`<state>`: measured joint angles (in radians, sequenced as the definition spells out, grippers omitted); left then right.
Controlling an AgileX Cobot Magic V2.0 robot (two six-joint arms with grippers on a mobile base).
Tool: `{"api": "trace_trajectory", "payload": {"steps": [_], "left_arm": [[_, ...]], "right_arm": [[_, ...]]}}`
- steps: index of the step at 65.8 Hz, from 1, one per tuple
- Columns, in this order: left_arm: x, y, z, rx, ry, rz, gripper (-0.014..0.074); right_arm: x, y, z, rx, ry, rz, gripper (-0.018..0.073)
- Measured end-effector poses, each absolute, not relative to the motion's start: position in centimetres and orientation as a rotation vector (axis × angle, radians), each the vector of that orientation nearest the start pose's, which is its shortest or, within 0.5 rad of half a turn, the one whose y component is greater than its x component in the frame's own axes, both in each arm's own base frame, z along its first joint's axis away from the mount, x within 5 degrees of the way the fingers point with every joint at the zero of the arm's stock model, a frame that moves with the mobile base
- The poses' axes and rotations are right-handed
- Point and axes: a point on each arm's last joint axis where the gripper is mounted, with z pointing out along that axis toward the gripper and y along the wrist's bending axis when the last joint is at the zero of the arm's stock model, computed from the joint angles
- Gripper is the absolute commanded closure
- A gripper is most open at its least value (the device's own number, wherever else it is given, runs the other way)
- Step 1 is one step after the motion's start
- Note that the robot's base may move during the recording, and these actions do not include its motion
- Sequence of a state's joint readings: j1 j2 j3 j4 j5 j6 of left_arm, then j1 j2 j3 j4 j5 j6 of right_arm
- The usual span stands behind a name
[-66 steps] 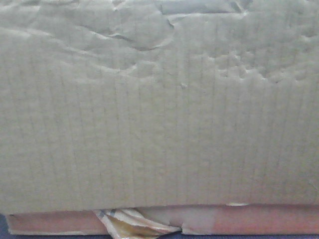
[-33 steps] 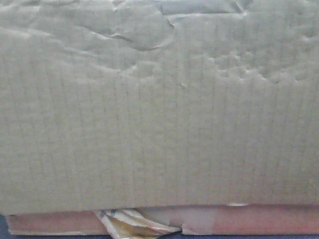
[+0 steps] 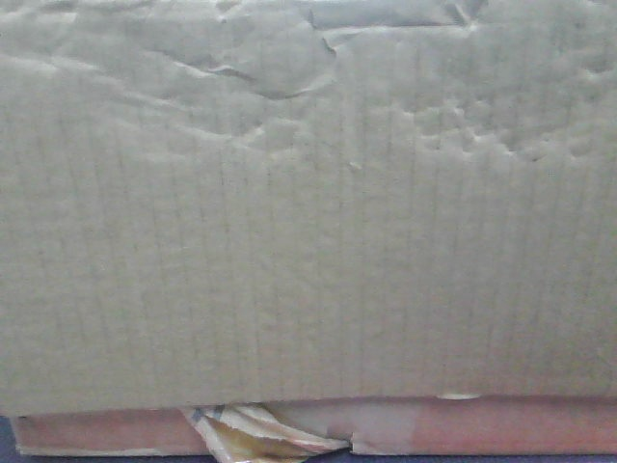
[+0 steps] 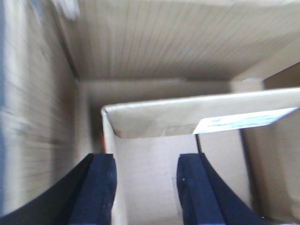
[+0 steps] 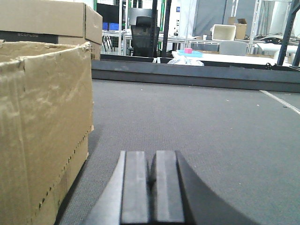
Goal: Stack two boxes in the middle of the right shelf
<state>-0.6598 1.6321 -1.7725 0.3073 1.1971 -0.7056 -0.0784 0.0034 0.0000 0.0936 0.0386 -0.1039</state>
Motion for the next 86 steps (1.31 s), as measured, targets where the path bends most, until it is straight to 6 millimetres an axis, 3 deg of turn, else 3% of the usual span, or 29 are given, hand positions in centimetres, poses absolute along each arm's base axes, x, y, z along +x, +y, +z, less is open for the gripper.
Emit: {"api": "trace_trajectory", "payload": {"steps": [10, 22, 37, 52, 86], "left_arm": [[28.1, -17.6, 43.7, -0.004, 2.365, -0.11, 0.036], [27.8, -16.5, 44.4, 0.003, 2.352, -0.084, 0.036], [28.5, -15.7, 42.3, 0.002, 2.428, -0.037, 0.0349], [28.8, -15.1, 40.4, 0.002, 2.506, -0.025, 0.0165], [29.1, -13.7, 35.9, -0.056, 2.675, 0.008, 0.0185]], "right_arm": [[5.7, -0.4, 21.0, 0.049, 1.525, -0.068, 0.072], [5.7, -0.4, 21.0, 0.049, 1.525, -0.068, 0.072], [5.7, -0.4, 21.0, 0.049, 1.525, -0.068, 0.072], [5.7, -0.4, 21.0, 0.049, 1.525, -0.068, 0.072], [5.7, -0.4, 21.0, 0.049, 1.525, -0.068, 0.072]]}}
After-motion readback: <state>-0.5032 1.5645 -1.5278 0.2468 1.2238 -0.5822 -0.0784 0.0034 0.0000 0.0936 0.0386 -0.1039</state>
